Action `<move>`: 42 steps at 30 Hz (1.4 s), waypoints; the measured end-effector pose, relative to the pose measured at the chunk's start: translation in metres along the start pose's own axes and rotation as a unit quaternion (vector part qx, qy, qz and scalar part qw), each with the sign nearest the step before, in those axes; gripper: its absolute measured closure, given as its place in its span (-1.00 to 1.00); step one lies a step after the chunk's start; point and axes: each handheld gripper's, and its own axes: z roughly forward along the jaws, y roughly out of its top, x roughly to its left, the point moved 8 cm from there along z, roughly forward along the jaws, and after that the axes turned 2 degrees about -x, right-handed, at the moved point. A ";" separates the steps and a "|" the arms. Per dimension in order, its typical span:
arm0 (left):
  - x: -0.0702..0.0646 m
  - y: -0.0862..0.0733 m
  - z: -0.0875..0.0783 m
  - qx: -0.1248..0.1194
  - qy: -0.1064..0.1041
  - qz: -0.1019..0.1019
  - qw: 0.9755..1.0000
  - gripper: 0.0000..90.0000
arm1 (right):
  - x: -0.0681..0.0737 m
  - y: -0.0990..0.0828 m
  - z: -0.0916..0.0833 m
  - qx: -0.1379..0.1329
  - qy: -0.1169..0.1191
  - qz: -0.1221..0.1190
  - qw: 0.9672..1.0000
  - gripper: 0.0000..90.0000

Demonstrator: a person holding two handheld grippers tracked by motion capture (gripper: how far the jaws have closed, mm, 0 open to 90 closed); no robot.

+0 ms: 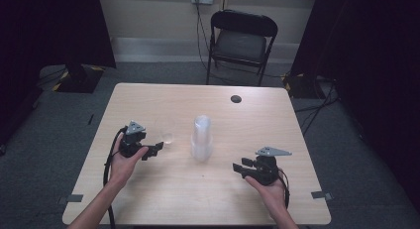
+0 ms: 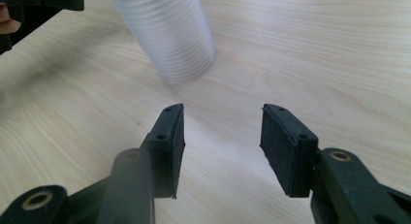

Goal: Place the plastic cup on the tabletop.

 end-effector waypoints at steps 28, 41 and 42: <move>-0.031 -0.025 -0.043 0.019 -0.018 0.032 0.999 -0.52 | -0.004 -0.001 -0.003 -0.001 -0.009 0.003 1.000 0.13; -0.053 -0.057 -0.057 0.039 -0.038 0.032 0.998 -0.57 | -0.008 -0.001 -0.003 -0.001 -0.016 0.003 1.000 0.10; -0.053 -0.059 -0.057 0.043 -0.044 0.035 0.998 -0.57 | -0.009 -0.002 -0.002 -0.001 -0.018 0.002 1.000 0.09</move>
